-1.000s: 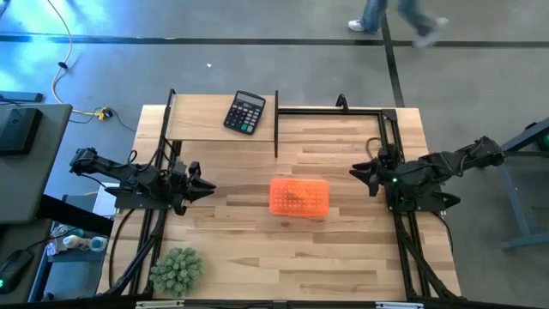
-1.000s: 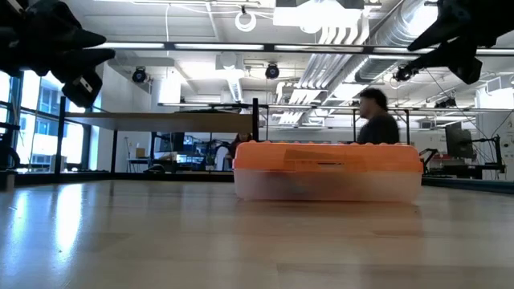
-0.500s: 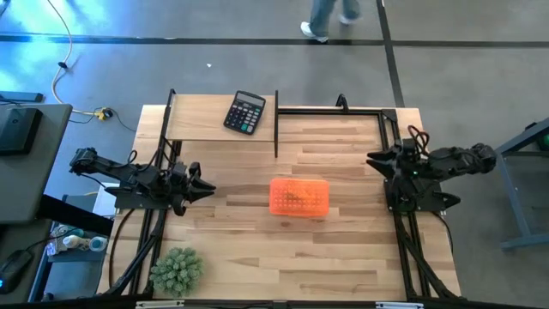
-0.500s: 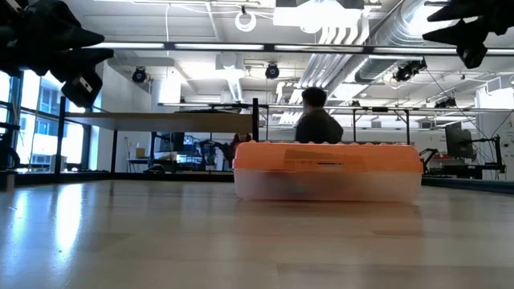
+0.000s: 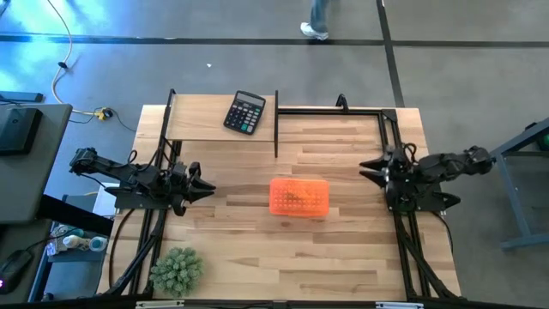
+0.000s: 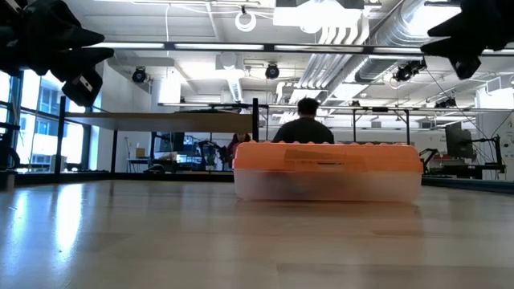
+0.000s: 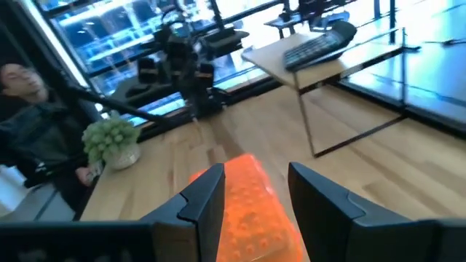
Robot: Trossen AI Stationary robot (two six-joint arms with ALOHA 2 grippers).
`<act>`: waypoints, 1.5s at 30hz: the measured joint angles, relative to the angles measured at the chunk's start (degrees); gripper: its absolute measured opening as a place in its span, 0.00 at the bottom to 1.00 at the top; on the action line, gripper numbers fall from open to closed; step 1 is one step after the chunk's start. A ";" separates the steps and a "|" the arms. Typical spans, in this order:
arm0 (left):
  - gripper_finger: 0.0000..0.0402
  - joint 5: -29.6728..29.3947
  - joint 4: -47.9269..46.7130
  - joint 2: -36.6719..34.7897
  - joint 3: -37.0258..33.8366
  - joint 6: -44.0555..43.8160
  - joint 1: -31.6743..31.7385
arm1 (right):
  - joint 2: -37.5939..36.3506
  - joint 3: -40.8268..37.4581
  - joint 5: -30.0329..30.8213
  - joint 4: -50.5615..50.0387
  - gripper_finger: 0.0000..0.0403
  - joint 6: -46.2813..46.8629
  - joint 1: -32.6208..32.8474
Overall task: Pack school essentials
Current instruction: Return to Home Position
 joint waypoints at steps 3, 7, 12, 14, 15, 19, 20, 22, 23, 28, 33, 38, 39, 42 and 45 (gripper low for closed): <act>0.19 0.01 0.00 0.00 0.00 0.02 0.00 | -2.06 -4.46 -2.30 3.47 0.36 -0.10 0.00; 0.19 0.02 0.00 0.00 0.00 0.02 0.00 | -4.24 -8.55 -5.46 8.07 0.36 -0.90 0.00; 0.19 0.01 -0.03 0.02 0.00 0.02 0.00 | -4.17 -11.73 -6.21 11.26 0.36 -1.26 0.00; 0.19 0.02 0.00 0.00 0.02 0.02 0.00 | -4.20 -12.73 -7.15 12.93 0.36 -1.98 -0.01; 0.19 0.02 0.00 0.02 0.00 0.02 0.00 | -4.20 -13.29 -8.18 14.39 0.36 -2.57 0.00; 0.19 0.02 0.00 0.02 0.02 0.02 -0.01 | -4.20 -15.68 -10.47 16.32 0.36 -2.69 0.02; 0.19 0.02 0.02 0.02 0.02 0.02 -0.02 | -4.20 -16.17 -10.70 16.54 0.36 -2.59 0.02; 0.19 0.02 0.00 0.00 0.02 0.02 0.00 | -4.22 -17.19 -11.04 17.62 0.36 -2.44 0.02; 0.19 0.02 0.00 0.01 0.02 0.02 -0.01 | -4.22 -17.73 -11.26 18.61 0.36 -2.44 0.02; 0.19 0.02 0.01 0.01 0.02 0.02 -0.02 | -4.09 -19.20 -15.53 21.86 0.36 -3.80 0.00; 0.19 0.02 0.02 0.00 0.01 0.02 -0.02 | -4.07 -19.20 -19.02 21.43 0.36 -3.43 0.02; 0.19 0.02 0.00 0.00 0.00 0.02 -0.02 | -4.02 -19.20 -19.02 21.36 0.36 -3.69 0.02; 0.19 0.02 0.02 0.00 0.01 0.03 0.00 | -4.02 -19.20 -19.03 21.36 0.36 -3.71 0.02; 0.19 0.02 0.02 0.01 0.02 0.03 0.00 | -4.02 -19.20 -19.00 21.34 0.36 -4.14 0.02; 0.19 0.02 0.00 0.01 0.02 0.02 -0.01 | -4.00 -19.20 -19.00 21.34 0.36 -4.17 0.02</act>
